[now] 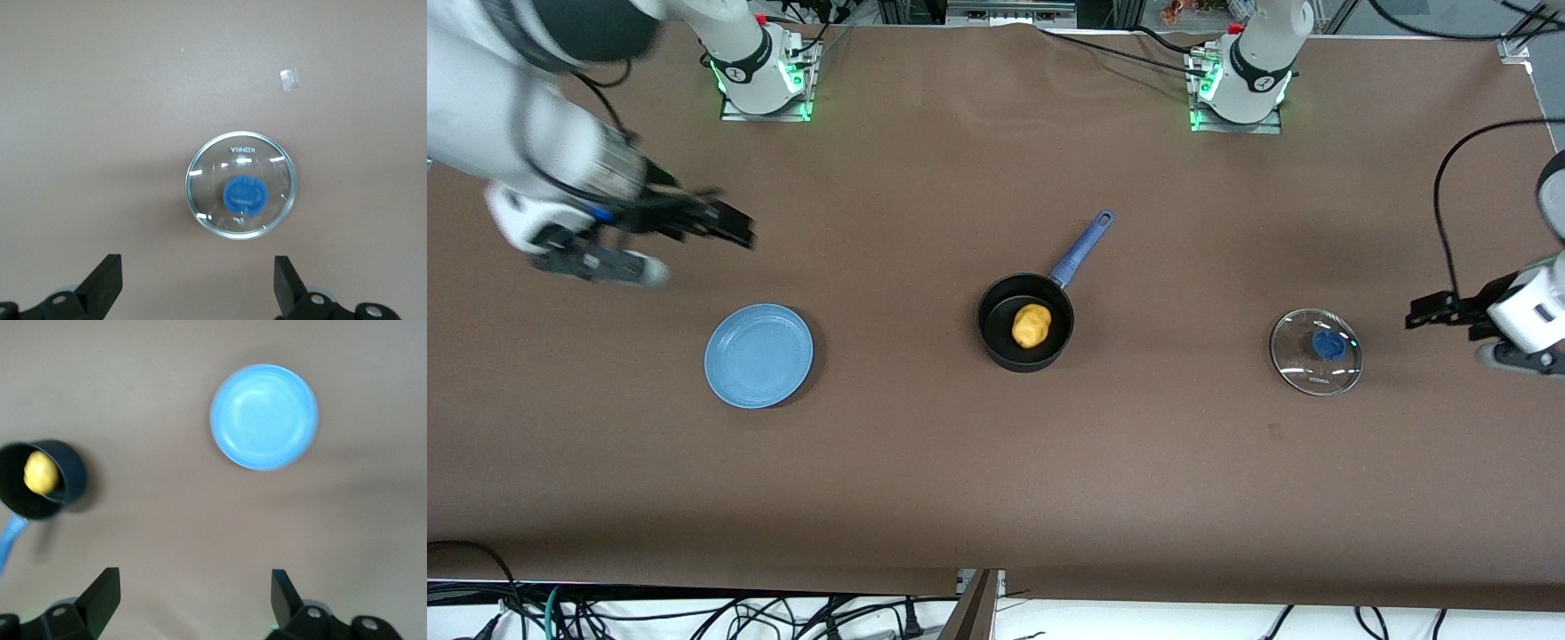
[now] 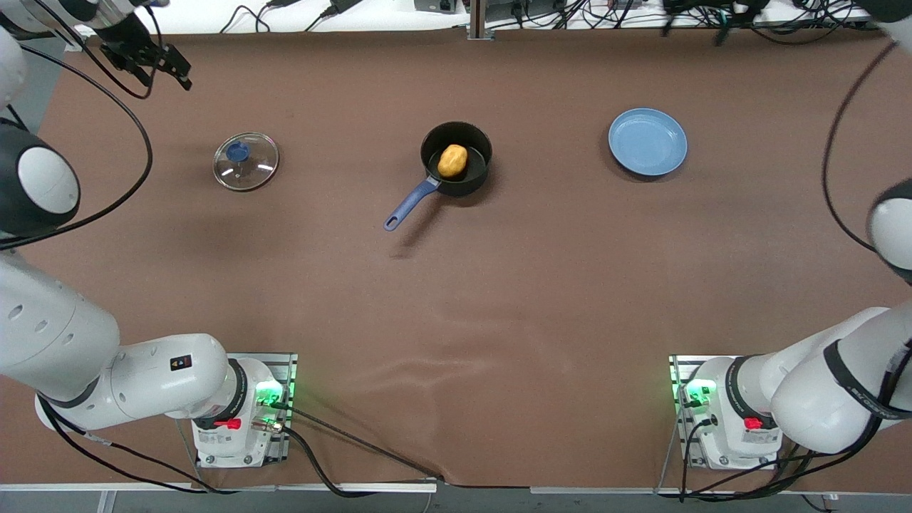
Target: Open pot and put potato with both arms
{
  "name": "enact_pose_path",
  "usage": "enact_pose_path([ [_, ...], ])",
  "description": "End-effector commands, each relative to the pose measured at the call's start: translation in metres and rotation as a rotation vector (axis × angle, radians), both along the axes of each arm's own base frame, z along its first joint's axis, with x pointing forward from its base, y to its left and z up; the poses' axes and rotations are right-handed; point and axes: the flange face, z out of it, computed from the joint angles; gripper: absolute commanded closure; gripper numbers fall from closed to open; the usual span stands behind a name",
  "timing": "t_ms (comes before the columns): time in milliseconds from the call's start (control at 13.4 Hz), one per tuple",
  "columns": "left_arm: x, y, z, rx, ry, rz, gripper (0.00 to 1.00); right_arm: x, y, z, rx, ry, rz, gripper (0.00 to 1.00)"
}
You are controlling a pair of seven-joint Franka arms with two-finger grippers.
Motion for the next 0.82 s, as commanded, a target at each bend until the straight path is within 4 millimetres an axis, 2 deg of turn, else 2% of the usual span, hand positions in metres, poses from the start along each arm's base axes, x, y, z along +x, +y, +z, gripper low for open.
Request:
enact_pose_path([
  [0,-0.026,-0.029,0.058,0.060,0.003,0.088,0.00,-0.031,-0.031,0.013,-0.019,0.011,0.031,0.00],
  [74,-0.031,-0.044,0.072,0.074,0.003,0.087,0.00,-0.034,-0.044,0.015,-0.024,0.009,0.050,0.00],
  [223,-0.047,-0.056,0.093,0.043,0.026,0.124,0.00,-0.036,-0.061,0.014,-0.046,0.022,0.053,0.00],
  [298,-0.048,-0.071,0.108,0.023,0.032,0.118,0.00,-0.036,-0.070,0.015,-0.045,0.019,0.046,0.00],
  [372,-0.048,-0.101,0.124,0.033,0.060,0.104,0.00,-0.035,-0.073,0.017,-0.045,0.011,0.047,0.00],
  [446,-0.048,-0.119,0.133,0.043,0.084,0.137,0.00,-0.036,-0.069,0.018,-0.050,0.003,0.054,0.00],
  [521,-0.047,-0.133,0.138,0.051,0.090,0.163,0.00,-0.034,-0.069,0.021,-0.063,-0.010,0.057,0.00],
  [669,-0.042,-0.144,0.130,0.041,0.101,0.142,0.00,-0.029,-0.073,0.028,-0.070,-0.042,0.061,0.00],
  [744,-0.041,-0.147,0.134,0.039,0.092,0.141,0.00,-0.027,-0.073,0.030,-0.072,-0.052,0.062,0.00],
])
